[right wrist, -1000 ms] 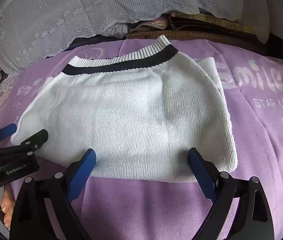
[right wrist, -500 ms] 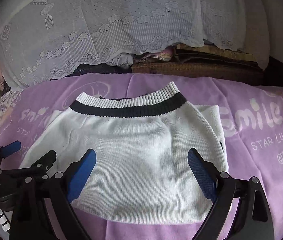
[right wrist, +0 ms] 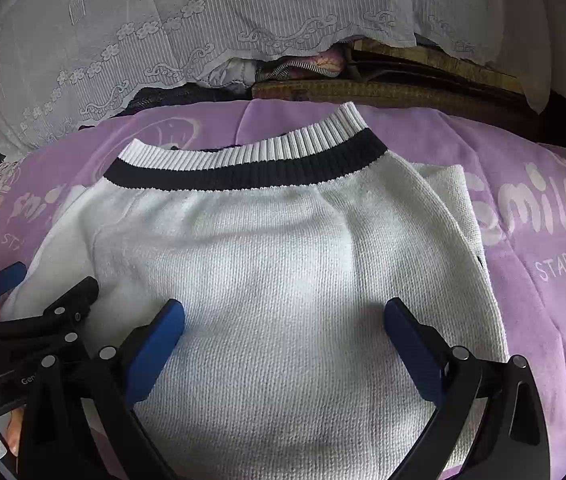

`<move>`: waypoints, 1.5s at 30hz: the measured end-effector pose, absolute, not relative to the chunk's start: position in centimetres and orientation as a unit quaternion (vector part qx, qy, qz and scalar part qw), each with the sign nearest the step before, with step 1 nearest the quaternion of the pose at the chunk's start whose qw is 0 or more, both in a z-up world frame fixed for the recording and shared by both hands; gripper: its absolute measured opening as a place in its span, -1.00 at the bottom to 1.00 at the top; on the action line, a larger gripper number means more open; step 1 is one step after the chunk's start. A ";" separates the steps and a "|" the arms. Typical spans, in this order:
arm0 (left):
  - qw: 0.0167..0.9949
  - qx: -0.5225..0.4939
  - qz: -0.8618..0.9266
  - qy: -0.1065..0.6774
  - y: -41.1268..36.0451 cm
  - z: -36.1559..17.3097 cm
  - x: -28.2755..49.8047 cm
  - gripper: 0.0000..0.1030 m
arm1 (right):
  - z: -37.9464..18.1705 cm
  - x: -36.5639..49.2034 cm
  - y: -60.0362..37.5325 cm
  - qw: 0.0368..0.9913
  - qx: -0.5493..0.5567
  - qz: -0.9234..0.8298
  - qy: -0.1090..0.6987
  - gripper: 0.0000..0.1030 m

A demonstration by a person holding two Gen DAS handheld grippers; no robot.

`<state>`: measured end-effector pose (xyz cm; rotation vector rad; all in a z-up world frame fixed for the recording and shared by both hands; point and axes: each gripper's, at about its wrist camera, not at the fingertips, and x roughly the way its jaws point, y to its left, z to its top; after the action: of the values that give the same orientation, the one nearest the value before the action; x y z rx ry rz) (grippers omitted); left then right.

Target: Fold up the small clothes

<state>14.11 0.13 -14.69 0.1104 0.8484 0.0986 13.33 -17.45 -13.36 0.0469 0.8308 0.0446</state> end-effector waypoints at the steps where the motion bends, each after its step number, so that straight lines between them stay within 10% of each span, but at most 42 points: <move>1: 0.909 0.052 0.047 0.412 0.3 -14.7 14.2 0.92 | -13.4 13.3 -17.5 0.914 0.023 0.022 0.404 0.93; 45: 0.923 0.083 0.053 0.372 -0.1 -12.8 6.6 0.92 | -13.1 5.6 -21.4 0.909 0.102 0.011 0.404 0.93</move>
<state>6.61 -0.07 -12.82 0.1698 0.7644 0.1086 5.57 -21.41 -13.10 0.2098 0.8326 0.0219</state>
